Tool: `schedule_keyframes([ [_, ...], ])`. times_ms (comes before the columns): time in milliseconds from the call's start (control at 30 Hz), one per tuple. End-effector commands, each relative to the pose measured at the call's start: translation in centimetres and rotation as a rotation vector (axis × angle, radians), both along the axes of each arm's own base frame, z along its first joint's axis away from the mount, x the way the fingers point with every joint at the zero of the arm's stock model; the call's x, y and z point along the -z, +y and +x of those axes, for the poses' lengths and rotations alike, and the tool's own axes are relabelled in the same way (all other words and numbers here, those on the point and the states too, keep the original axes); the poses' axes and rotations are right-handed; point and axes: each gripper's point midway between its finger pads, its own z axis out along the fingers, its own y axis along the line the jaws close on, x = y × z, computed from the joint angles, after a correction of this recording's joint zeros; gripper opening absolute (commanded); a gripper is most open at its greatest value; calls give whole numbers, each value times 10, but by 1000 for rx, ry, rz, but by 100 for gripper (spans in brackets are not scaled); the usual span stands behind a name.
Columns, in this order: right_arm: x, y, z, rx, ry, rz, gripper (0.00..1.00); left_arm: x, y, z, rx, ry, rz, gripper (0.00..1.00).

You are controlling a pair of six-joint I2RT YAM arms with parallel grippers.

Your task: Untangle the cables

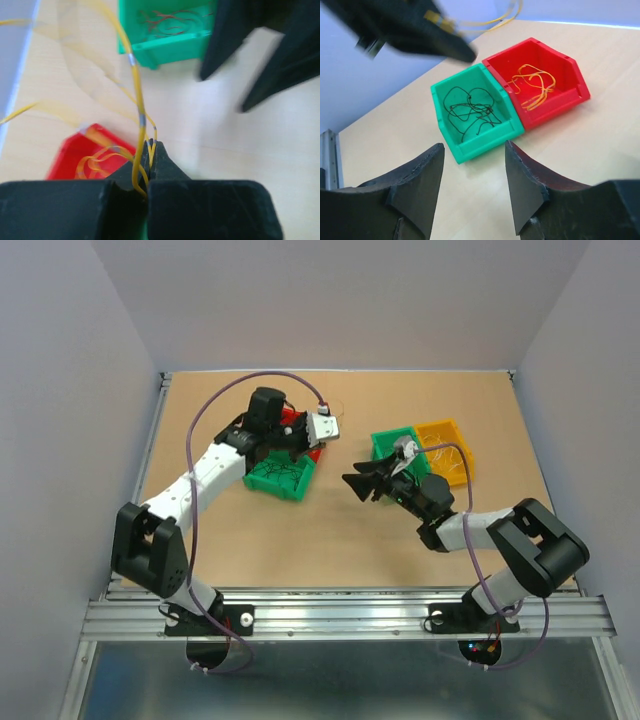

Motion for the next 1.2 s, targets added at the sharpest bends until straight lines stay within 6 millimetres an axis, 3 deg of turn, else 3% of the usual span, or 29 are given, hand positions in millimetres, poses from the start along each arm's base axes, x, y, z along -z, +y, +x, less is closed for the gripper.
schedule_keyframes([
  [0, -18, -21, -2, 96, -76, 55, 58, -7, 22, 43, 11, -111, 179, 0],
  [33, -15, -23, -6, 98, -73, 53, 62, -21, 23, 55, 4, -143, 182, 0],
  [67, -18, -25, -8, 98, -81, 58, 63, -6, 28, 62, 23, -123, 229, 0],
  [233, -16, -29, -10, 111, -82, 56, 64, 4, 37, 91, 30, -129, 308, 0],
  [433, -11, -34, -12, 129, -81, 49, 64, 32, 57, 123, 95, -167, 504, 0],
  [533, -9, -36, -14, 134, -80, 48, 64, 42, 70, 122, 156, -162, 598, 0],
  [633, -9, -36, -16, 126, -84, 49, 64, 39, 86, 136, 173, -206, 709, 0],
  [700, -11, -35, -17, 116, -89, 52, 64, 48, 96, 141, 177, -179, 782, 0],
  [733, -10, -35, -18, 114, -87, 52, 64, 38, 97, 148, 169, -199, 795, 0],
  [767, -10, -34, -18, 110, -88, 54, 64, 53, 102, 145, 202, -147, 828, 0],
  [800, -10, -35, -20, 107, -90, 55, 64, 46, 105, 152, 196, -160, 839, 0],
  [1000, -13, -37, -24, 107, -101, 65, 64, 94, 133, 157, 265, -90, 1019, 0],
  [1167, -12, -40, -28, 106, -106, 66, 64, 108, 132, 162, 305, -69, 1037, 0],
])
